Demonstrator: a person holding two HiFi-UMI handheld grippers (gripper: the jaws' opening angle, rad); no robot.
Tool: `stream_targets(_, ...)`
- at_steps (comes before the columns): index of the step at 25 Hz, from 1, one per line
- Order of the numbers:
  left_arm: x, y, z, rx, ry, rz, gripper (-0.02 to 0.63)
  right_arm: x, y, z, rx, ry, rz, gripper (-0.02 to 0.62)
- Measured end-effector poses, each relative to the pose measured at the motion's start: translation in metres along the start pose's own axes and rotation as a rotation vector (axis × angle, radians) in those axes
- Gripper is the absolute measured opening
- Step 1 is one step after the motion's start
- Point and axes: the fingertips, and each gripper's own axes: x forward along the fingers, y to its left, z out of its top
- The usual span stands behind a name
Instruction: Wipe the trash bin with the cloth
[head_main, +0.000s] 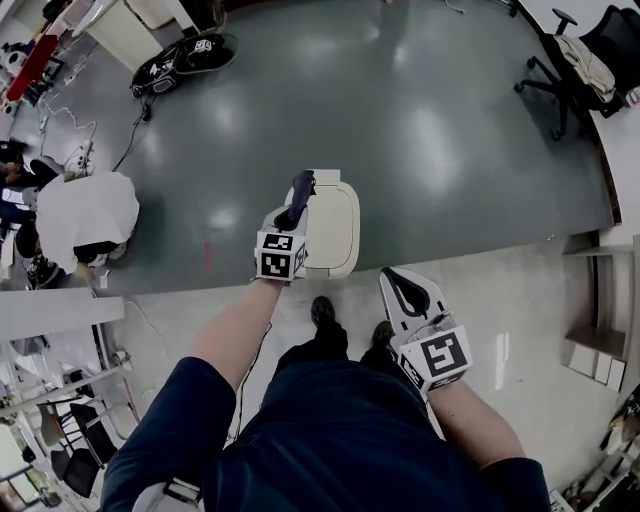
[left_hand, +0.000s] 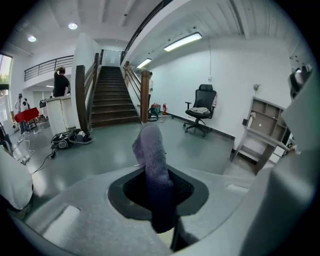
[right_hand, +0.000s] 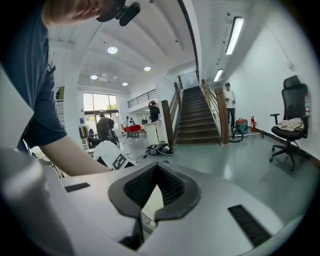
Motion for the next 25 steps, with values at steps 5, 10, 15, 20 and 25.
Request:
stream_targets(5, 0.050, 0.020, -0.030, 0.042, 0.117, -0.006, 0.051, 0.027, 0.000, 0.003, 0.017, 0.000, -0.025, 0.005)
stream_targets(10, 0.095, 0.041, -0.055, 0.118, 0.239, 0.010, 0.051, 0.029, -0.011, -0.002, 0.033, 0.016, -0.064, 0.005)
stream_targets(15, 0.119, 0.052, -0.064, 0.142, 0.324, 0.047, 0.051, 0.009, -0.031, -0.024, 0.078, 0.065, -0.134, 0.005)
stream_targets(20, 0.132, 0.033, -0.063, 0.188, 0.344, 0.045, 0.051, -0.009, -0.041, -0.035, 0.112, 0.063, -0.152, 0.005)
stream_targets(25, 0.144, -0.018, -0.055, 0.275, 0.334, -0.029, 0.051, -0.024, -0.050, -0.039, 0.128, 0.066, -0.173, 0.005)
